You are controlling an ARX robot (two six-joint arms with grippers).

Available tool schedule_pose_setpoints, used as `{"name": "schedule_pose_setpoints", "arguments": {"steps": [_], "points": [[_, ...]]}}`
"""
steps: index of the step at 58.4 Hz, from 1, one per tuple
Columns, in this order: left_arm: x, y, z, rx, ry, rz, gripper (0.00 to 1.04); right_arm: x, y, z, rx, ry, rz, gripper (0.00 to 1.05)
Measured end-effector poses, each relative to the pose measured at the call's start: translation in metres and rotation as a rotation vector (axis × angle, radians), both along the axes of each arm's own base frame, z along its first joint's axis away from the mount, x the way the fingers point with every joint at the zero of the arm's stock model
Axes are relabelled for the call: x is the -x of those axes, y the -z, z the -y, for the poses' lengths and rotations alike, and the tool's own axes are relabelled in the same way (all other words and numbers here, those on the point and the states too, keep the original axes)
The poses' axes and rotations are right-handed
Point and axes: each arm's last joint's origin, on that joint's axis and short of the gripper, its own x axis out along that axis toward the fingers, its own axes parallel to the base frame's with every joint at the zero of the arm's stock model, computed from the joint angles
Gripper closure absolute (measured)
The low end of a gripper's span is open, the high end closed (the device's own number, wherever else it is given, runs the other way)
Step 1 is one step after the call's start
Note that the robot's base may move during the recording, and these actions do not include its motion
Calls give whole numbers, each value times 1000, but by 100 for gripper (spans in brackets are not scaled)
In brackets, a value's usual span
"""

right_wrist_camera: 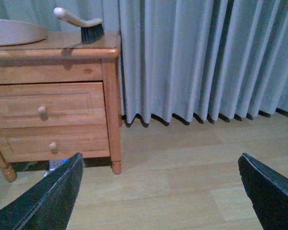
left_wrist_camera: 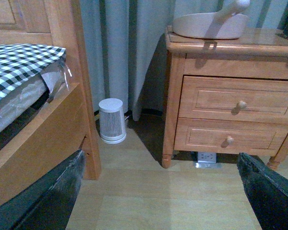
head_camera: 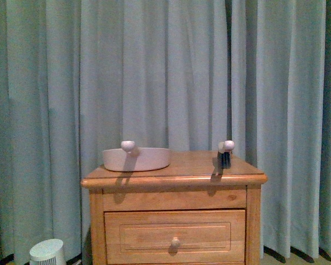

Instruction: Clean up trash

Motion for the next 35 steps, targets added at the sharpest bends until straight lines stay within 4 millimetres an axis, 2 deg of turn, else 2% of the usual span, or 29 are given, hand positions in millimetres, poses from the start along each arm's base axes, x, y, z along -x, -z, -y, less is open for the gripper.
{"name": "schedule_pose_setpoints", "arguments": {"steps": [35], "points": [[0,0,0,0,0,0,8,0,0,0,0,0,0,7]]}}
